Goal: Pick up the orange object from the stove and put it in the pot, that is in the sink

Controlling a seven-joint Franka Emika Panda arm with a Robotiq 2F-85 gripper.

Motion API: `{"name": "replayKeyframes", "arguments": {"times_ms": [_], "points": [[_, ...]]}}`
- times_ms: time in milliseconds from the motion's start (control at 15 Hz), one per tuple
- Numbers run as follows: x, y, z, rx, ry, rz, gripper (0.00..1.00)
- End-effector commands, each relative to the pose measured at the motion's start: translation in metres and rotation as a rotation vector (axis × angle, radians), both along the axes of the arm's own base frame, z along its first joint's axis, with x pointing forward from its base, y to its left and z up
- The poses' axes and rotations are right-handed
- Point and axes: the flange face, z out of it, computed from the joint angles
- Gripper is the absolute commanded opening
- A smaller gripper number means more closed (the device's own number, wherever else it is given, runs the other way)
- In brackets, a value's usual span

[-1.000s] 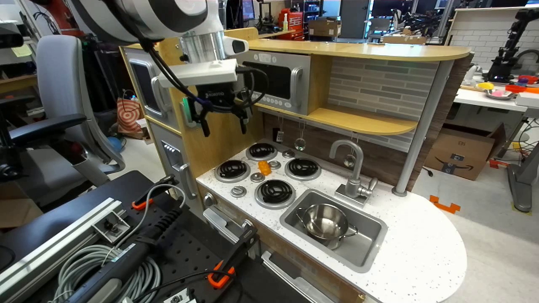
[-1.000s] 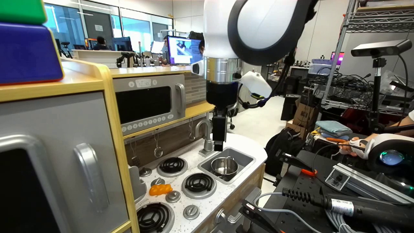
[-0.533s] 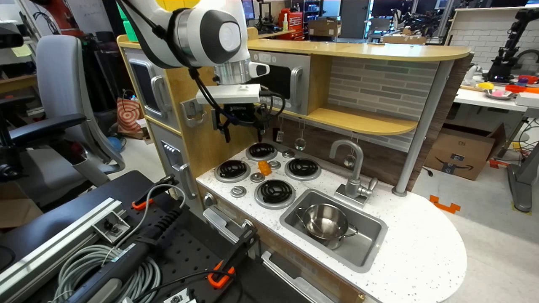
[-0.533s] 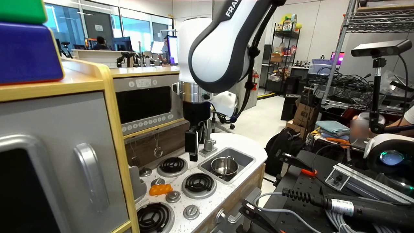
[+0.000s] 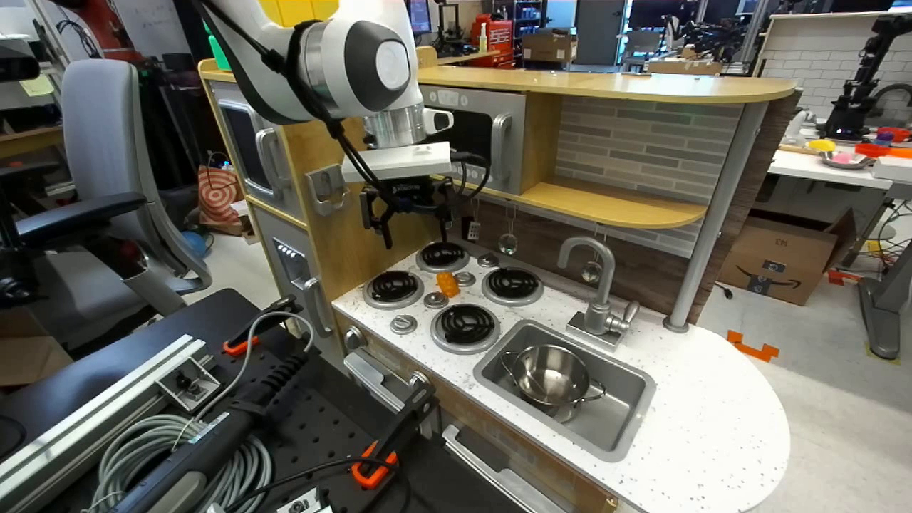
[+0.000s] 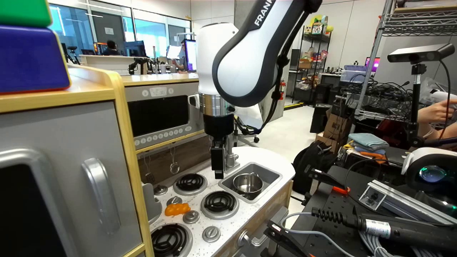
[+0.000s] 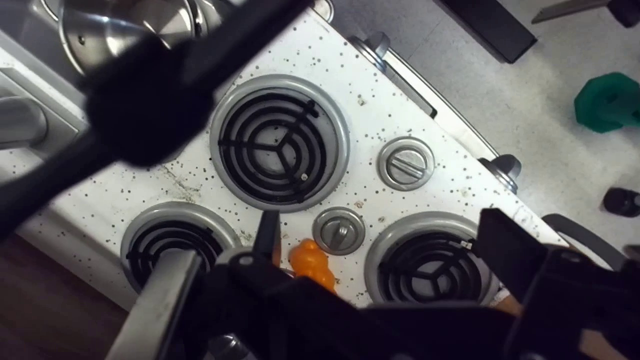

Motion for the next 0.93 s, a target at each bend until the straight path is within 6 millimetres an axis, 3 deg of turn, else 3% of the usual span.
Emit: {"name": "replayKeyframes", "arguments": {"times_ms": [0, 67, 267, 600, 800, 867], "points": [[0.008, -0.008, -0.017, -0.048, 0.028, 0.192, 1.00], [0.008, -0.005, -0.025, -0.042, 0.053, 0.234, 1.00], [0.006, 0.014, -0.066, 0.038, 0.049, -0.035, 1.00], [0.028, 0.032, -0.139, 0.193, -0.021, -0.252, 1.00], [0.044, 0.036, -0.157, 0.270, -0.106, -0.348, 1.00], [0.028, 0.035, -0.149, 0.210, -0.055, -0.281, 1.00]]}}
